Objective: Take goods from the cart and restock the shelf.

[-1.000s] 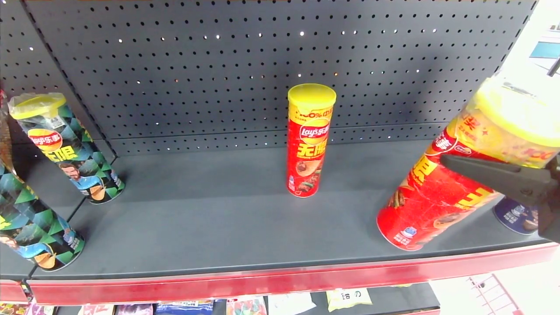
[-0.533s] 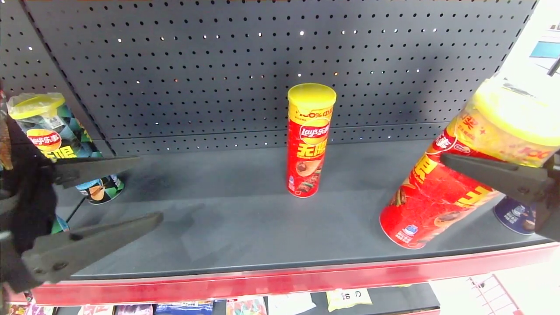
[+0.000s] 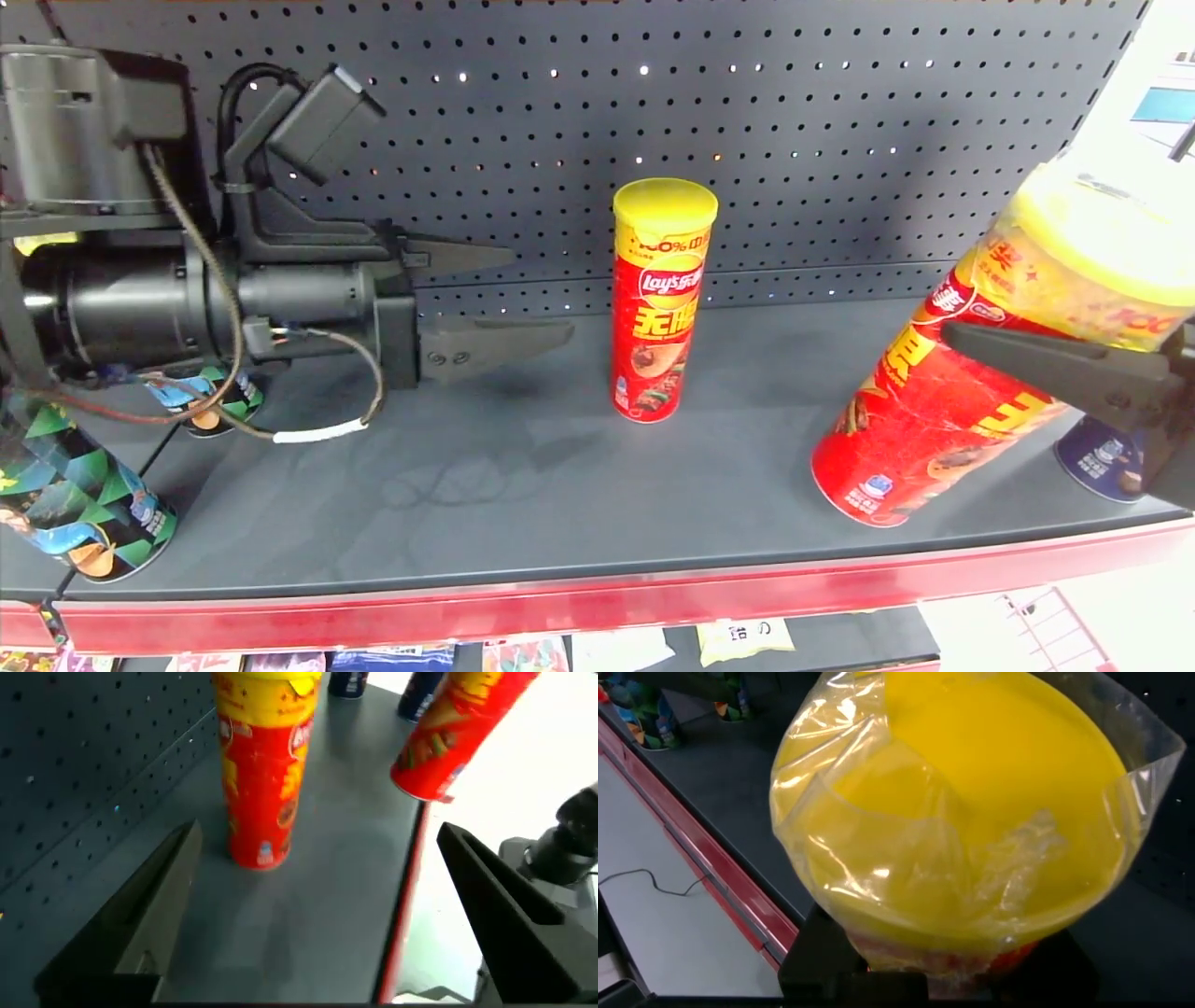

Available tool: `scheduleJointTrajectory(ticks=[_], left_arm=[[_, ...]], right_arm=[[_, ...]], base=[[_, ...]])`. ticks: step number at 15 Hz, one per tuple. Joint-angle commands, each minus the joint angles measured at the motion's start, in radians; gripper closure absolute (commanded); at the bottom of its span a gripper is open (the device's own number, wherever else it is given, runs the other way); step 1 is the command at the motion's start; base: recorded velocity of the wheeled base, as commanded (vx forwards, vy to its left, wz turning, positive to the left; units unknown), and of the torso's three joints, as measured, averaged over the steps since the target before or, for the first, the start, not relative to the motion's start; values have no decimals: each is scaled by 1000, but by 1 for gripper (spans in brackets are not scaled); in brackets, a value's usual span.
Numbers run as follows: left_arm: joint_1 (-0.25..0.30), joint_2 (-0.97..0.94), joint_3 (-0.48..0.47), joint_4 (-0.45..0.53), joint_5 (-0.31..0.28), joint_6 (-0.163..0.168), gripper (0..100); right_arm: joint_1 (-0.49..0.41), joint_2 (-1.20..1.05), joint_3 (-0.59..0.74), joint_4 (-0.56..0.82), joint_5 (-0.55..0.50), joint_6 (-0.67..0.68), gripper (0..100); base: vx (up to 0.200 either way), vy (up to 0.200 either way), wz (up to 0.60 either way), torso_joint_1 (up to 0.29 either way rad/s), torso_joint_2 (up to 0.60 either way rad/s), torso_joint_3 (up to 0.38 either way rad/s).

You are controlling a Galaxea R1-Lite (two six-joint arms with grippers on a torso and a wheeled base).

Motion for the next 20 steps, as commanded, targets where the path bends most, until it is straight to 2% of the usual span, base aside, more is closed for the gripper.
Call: scheduleJointTrajectory(ticks=[1, 5, 14, 17, 20], left_arm=[[-8, 118, -80, -2, 5, 0, 0], [-44, 180, -139, -2, 8, 0, 0], [-85, 330, -300, -7, 50, 2, 0], [-96, 374, -359, -7, 85, 2, 0], [-119, 382, -368, -7, 94, 0, 0]], right_arm=[[0, 0, 2, -1, -5, 0, 100], [0, -2, 2, -1, -12, 1, 100], [0, 0, 2, -1, -18, 1, 100], [0, 3, 2, -1, -18, 1, 100], [0, 4, 2, -1, -18, 3, 100]], base=[[0, 0, 0, 0, 0, 0], [0, 0, 0, 0, 0, 0], [0, 0, 0, 0, 0, 0], [0, 0, 0, 0, 0, 0], [0, 0, 0, 0, 0, 0]])
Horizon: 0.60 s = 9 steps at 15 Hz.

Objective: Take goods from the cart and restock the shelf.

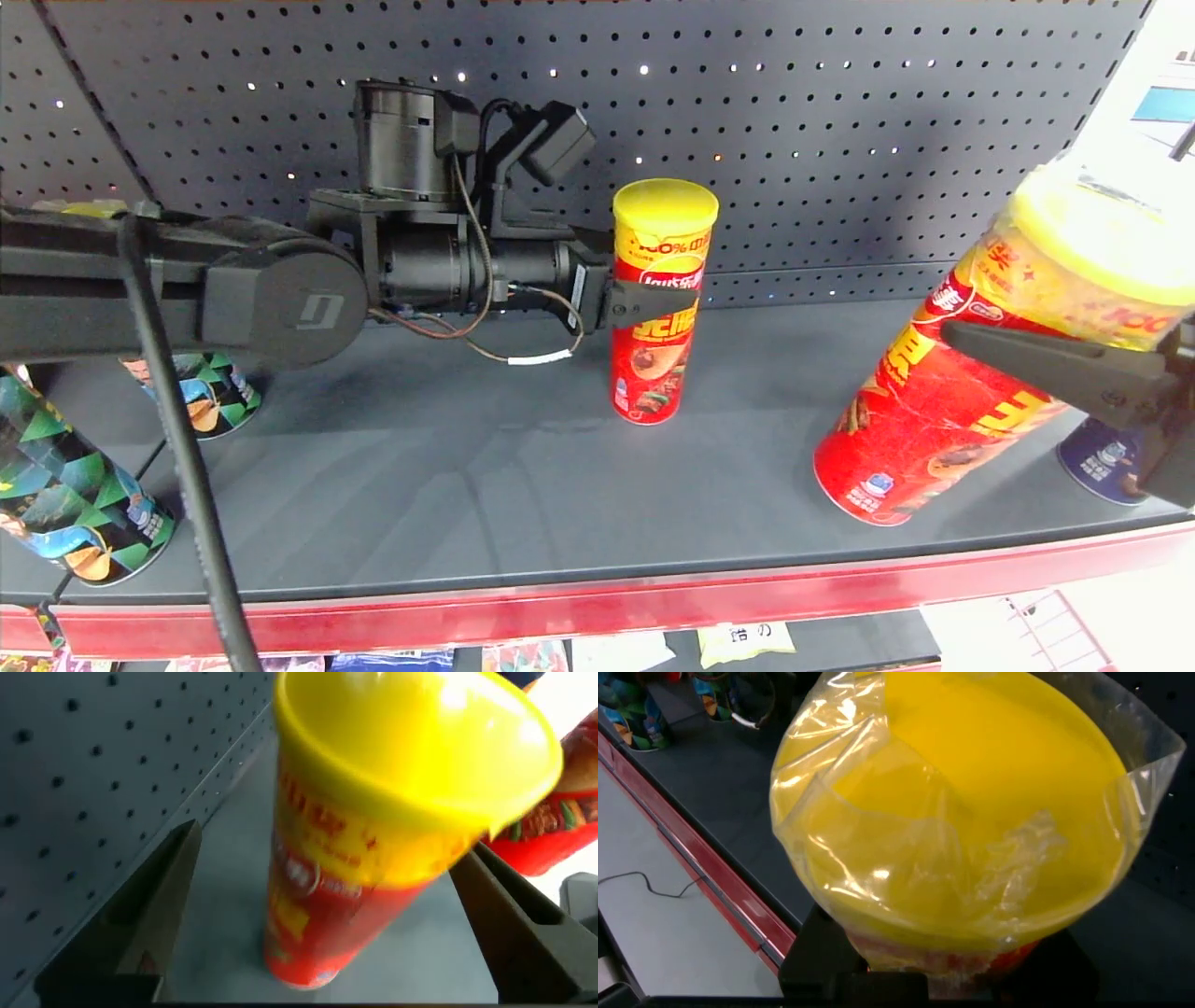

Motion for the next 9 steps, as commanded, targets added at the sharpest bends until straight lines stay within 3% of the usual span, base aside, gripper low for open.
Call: scheduleJointTrajectory(ticks=[1, 6, 7, 9], left_arm=[[-24, 8, -6, -1, 7, -1, 0], [-36, 44, -23, -2, 53, -1, 0], [-36, 59, -42, -4, 67, -1, 100], [-36, 77, -65, -17, 70, -6, 100]], right_arm=[[0, 4, 0, -1, 1, -1, 100], [0, 1, 0, -1, 1, 12, 100], [0, -1, 0, -1, 1, 13, 100], [0, -2, 0, -1, -1, 13, 100]], base=[[0, 0, 0, 0, 0, 0], [0, 0, 0, 0, 0, 0], [0, 0, 0, 0, 0, 0], [0, 0, 0, 0, 0, 0]])
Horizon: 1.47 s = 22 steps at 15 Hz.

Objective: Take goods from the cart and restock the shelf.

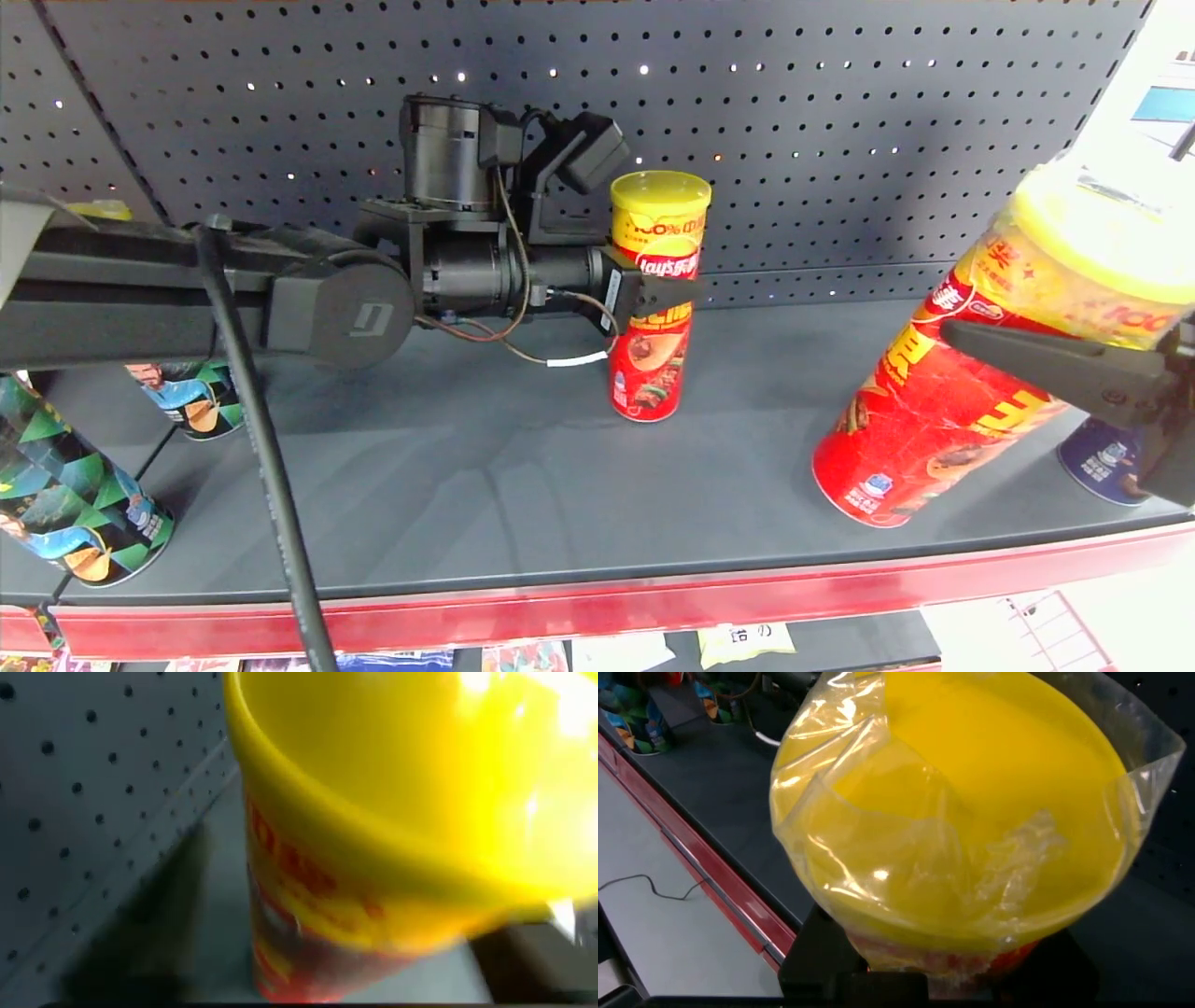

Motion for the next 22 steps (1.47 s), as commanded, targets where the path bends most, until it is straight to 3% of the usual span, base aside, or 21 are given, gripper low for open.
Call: scheduleJointTrajectory(ticks=[1, 5, 8, 12, 20, 22], left_arm=[[-6, 14, -5, -2, -4, -2, 100], [-6, -66, 91, -2, -36, -6, 100], [-6, -239, 268, 0, -135, -6, 100], [-11, -364, 426, -2, -178, -6, 100], [-46, -410, 504, -2, -168, 2, 100], [-48, -408, 510, -3, -139, 4, 100]], right_arm=[[0, -2, 0, 0, 1, -1, 100], [-1, -2, 0, -2, 1, -1, 100], [0, 7, -3, -2, 3, -1, 100], [0, 18, -5, -2, 3, -1, 100], [2, 24, -6, -2, 3, -1, 100], [2, 24, -6, -2, 3, -1, 100]], base=[[0, 0, 0, 0, 0, 0], [0, 0, 0, 0, 0, 0], [0, 0, 0, 0, 0, 0], [0, 0, 0, 0, 0, 0], [0, 0, 0, 0, 0, 0], [0, 0, 0, 0, 0, 0]])
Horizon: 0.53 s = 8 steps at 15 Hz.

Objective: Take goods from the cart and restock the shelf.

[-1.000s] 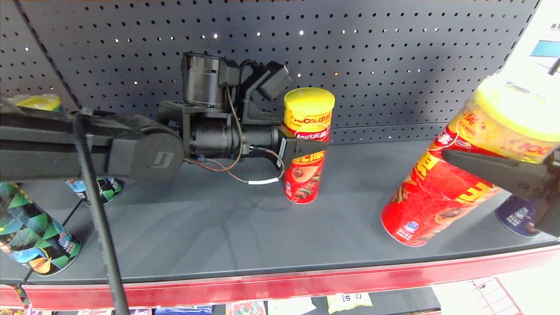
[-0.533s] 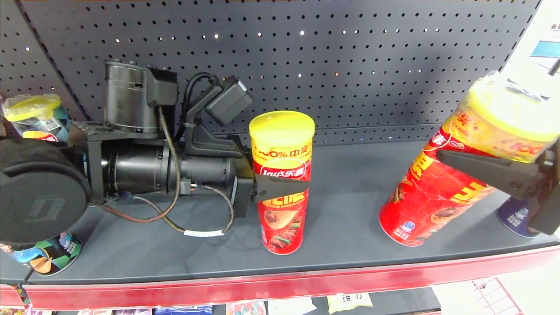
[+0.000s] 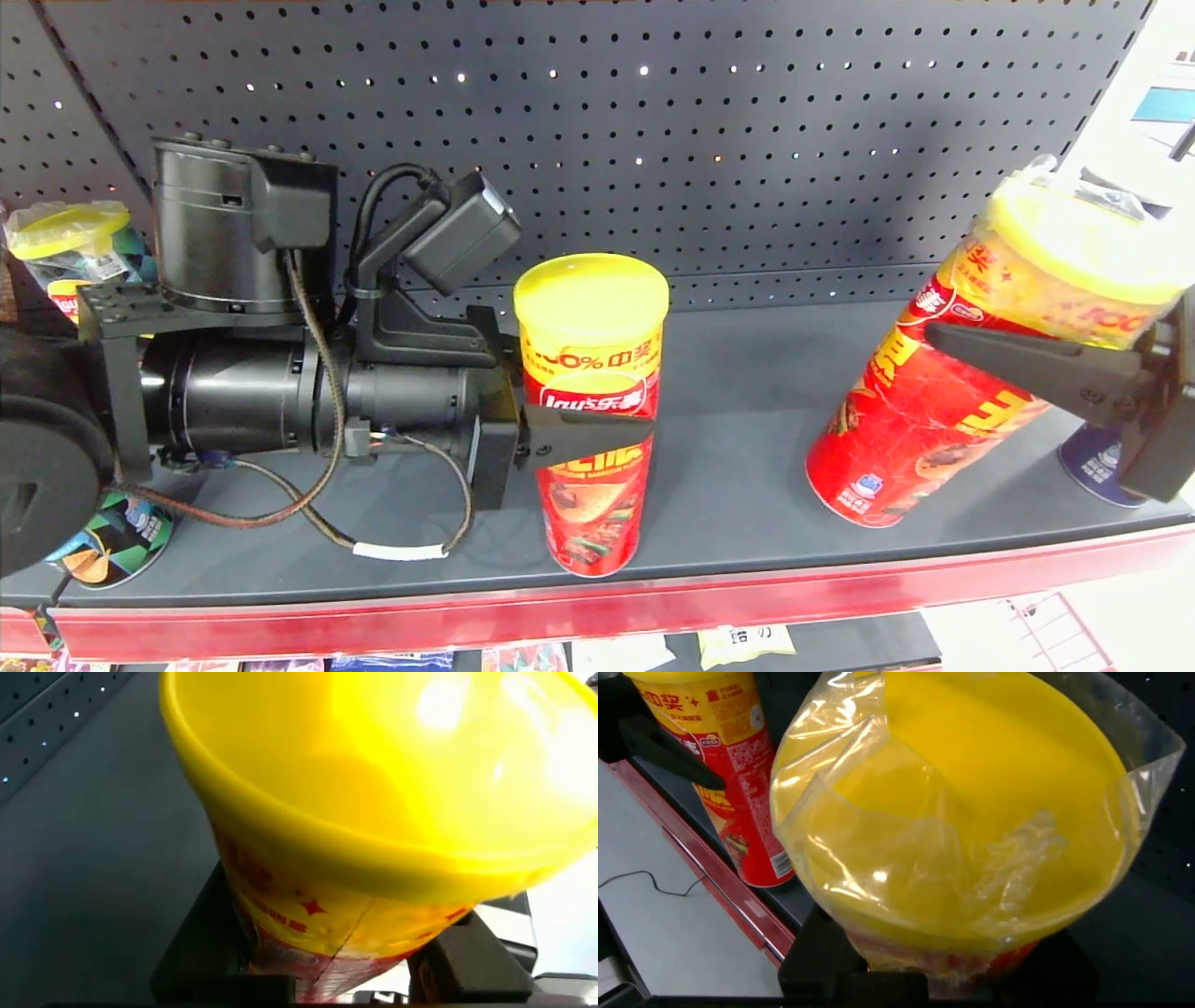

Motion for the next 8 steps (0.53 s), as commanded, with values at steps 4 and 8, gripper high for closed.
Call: scheduleJointTrajectory(ticks=[4, 8], left_arm=[[-13, -2, 9, 0, 19, 0, 100], [-16, -4, 49, -17, 27, 0, 100]], right_arm=[[0, 2, 0, -1, 0, 0, 100], [0, 2, 0, -1, 0, 0, 100]], base=[[0, 0, 0, 0, 0, 0], [0, 0, 0, 0, 0, 0]])
